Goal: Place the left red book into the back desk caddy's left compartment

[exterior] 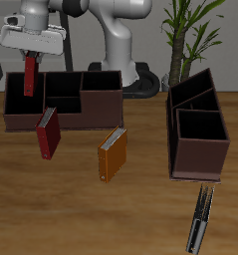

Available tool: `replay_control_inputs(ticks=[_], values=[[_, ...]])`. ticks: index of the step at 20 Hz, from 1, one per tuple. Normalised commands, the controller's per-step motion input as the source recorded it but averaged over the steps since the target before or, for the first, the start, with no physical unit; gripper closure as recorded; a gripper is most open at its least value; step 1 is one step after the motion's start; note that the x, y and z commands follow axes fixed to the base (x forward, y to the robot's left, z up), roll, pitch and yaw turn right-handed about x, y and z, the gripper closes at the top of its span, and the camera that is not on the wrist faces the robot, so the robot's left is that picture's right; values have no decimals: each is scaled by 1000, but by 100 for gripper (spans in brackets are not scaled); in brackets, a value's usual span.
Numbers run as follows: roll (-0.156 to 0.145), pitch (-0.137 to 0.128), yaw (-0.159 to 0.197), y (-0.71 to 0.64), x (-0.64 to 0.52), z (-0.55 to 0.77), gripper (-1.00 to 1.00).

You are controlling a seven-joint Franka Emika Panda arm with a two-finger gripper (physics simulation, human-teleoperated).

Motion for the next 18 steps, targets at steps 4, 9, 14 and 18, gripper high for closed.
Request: replay_control_inputs(ticks=[4,9,14,18], values=[[-12,11,3,-65,-29,-160,100],[-23,27,-18,-119,44,-257,100],[-6,14,-13,-37,-12,-175,100],[-12,26,-21,-15,12,-221,100]])
